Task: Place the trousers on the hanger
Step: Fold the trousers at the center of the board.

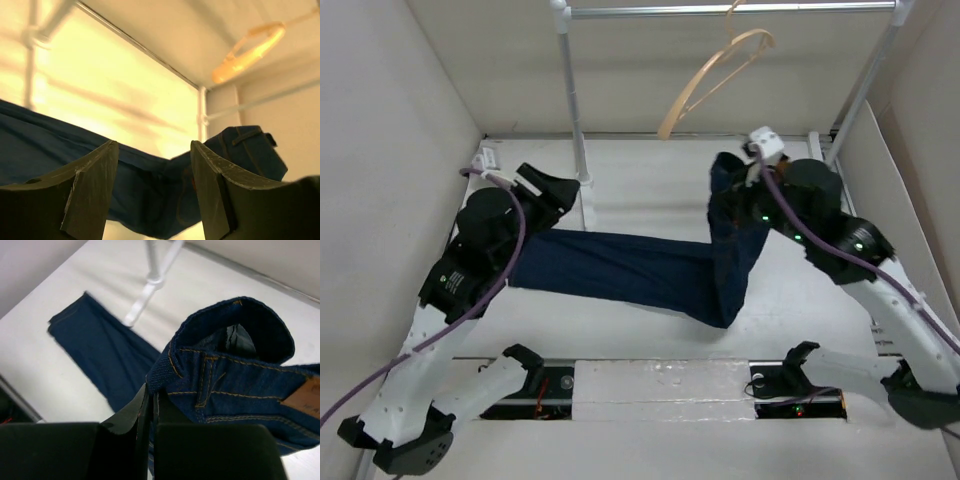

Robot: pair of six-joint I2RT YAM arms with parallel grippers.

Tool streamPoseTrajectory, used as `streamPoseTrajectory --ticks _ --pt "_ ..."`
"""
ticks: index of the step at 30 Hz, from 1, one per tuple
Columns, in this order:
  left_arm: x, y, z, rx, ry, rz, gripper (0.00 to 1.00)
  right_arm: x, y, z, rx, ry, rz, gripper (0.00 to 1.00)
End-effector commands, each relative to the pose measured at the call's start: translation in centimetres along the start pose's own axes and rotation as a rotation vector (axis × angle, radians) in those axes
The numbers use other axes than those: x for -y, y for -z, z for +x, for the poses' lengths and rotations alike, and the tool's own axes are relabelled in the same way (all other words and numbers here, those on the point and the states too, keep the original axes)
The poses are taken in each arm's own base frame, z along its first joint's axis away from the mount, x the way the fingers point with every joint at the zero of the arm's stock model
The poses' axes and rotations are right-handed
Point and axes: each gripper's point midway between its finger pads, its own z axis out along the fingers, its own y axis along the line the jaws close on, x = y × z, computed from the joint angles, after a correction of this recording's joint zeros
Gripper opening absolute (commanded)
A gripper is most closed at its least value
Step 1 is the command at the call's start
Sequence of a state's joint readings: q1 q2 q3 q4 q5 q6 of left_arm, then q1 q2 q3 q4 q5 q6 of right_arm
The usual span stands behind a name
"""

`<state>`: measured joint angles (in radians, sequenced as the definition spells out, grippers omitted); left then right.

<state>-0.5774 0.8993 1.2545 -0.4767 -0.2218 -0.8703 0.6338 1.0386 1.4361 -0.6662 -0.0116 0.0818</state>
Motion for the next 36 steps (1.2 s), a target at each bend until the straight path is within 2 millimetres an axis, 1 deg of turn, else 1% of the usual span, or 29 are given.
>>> streamPoseTrajectory --ticks 1,4,5,6,7,10,11,12,13,14,15,16,17,18,19,20,22,24,25,26,27,28,29,30,32,33,34,35,36 --pt "-4.8 1.1 -1.1 0.013 -0.103 -0.183 0.56 -6.9 -3.6 -5.4 0.151 0.004 -0.097 0.0" --pt "-5.5 2.0 -3.0 0.084 -0.109 -0.246 0.57 -10.8 -6.6 -5.6 0.137 0.029 -0.136 0.0" --pt "-4.5 2.6 -4.3 0.123 -0.092 -0.234 0.57 -12.3 -6.9 -6.8 0.161 0.03 -0.163 0.0" --pt "-4.0 3.2 -5.4 0.155 -0.081 -0.231 0.57 -14.4 -9.5 -5.0 0.11 0.061 -0.173 0.0" --pt "-3.6 3.8 -6.7 0.2 -0.075 -0.239 0.57 -15.5 -10.6 -4.9 0.106 0.071 -0.187 0.0" --pt "0.4 6.9 -12.2 0.351 -0.048 -0.175 0.58 -20.2 -14.9 -3.7 0.088 0.092 -0.277 0.0" --pt "2.9 9.5 -15.1 0.424 -0.025 -0.109 0.59 -21.5 -16.0 -3.3 0.077 0.097 -0.3 0.0" --pt "3.8 10.6 -16.4 0.458 -0.034 -0.094 0.58 -23.0 -16.3 -4.7 0.112 0.093 -0.332 0.0" --pt "4.2 10.9 -17.3 0.477 -0.039 -0.111 0.59 -25.5 -18.8 -2.2 0.076 0.113 -0.361 0.0" --pt "5.6 13.0 -19.0 0.526 -0.022 -0.063 0.59 -26.8 -19.8 -1.6 0.076 0.115 -0.382 0.0" --pt "5.9 13.4 -19.5 0.54 -0.038 -0.061 0.59 -28.2 -20.9 -0.9 0.073 0.101 -0.406 0.0" --pt "5.8 13.7 -19.9 0.553 -0.034 -0.071 0.59 -29.9 -23.7 1.4 0.05 0.097 -0.414 0.0" --pt "5.4 13.4 -19.7 0.551 -0.037 -0.088 0.59 -32.6 -25.7 4.3 0.017 0.078 -0.478 0.18" --pt "5.4 13.4 -19.7 0.554 -0.034 -0.087 0.59 -32.8 -25.7 3.6 0.044 0.069 -0.484 0.18" --pt "4.6 12.9 -19.0 0.541 -0.044 -0.105 0.59 -33.9 -27.9 7.0 -0.007 0.071 -0.512 0.49" --pt "4.3 12.6 -18.7 0.534 -0.052 -0.109 0.59 -34.8 -28.3 8.3 -0.036 0.067 -0.554 0.59" --pt "2.8 11.6 -17.5 0.517 -0.06 -0.145 0.59 -36.2 -27.7 11.3 -0.112 0.066 -0.689 0.62" --pt "2.3 10.6 -16.7 0.504 -0.075 -0.146 0.59 -35.0 -25.7 8.3 -0.037 0.072 -0.692 0.7" --pt "1.4 9.2 -15.7 0.478 -0.083 -0.176 0.59 -34.3 -24.8 8.0 -0.031 0.08 -0.68 0.79" --pt "1.0 8.5 -15.2 0.463 -0.096 -0.187 0.59 -32.1 -23.0 7.7 -0.035 0.086 -0.656 0.8" --pt "0.9 7.6 -14.5 0.443 -0.106 -0.186 0.6 -30.0 -22.8 7.1 -0.026 0.089 -0.603 0.81" --pt "-0.1 5.3 -13.1 0.396 -0.13 -0.229 0.6 -28.3 -22.1 6.9 -0.03 0.086 -0.572 0.77" --pt "-0.6 4.0 -12.3 0.371 -0.146 -0.252 0.6 -26.2 -21.9 9.7 -0.093 0.099 -0.535 0.72" --pt "-0.8 2.5 -11.2 0.329 -0.16 -0.253 0.6 -23.3 -20.6 7.7 -0.063 0.097 -0.482 0.64" --pt "-2.3 -1.1 -9.0 0.253 -0.172 -0.334 0.6 -20.1 -19.5 8.6 -0.092 0.117 -0.433 0.21" --pt "-2.9 -2.0 -8.2 0.222 -0.177 -0.358 0.6 -17.1 -18.3 9.8 -0.127 0.126 -0.383 0.09" --pt "-3.9 -3.4 -7.6 0.203 -0.184 -0.394 0.62 -15.8 -17.5 10.5 -0.146 0.139 -0.358 0.0" --pt "-4.9 -4.1 -7.3 0.184 -0.186 -0.415 0.63 -14.3 -16.7 11.1 -0.165 0.147 -0.324 0.0" --pt "-5.6 -5.1 -6.1 0.092 -0.192 -0.387 0.63 -12.3 -15.8 13.9 -0.237 0.164 -0.275 0.0"
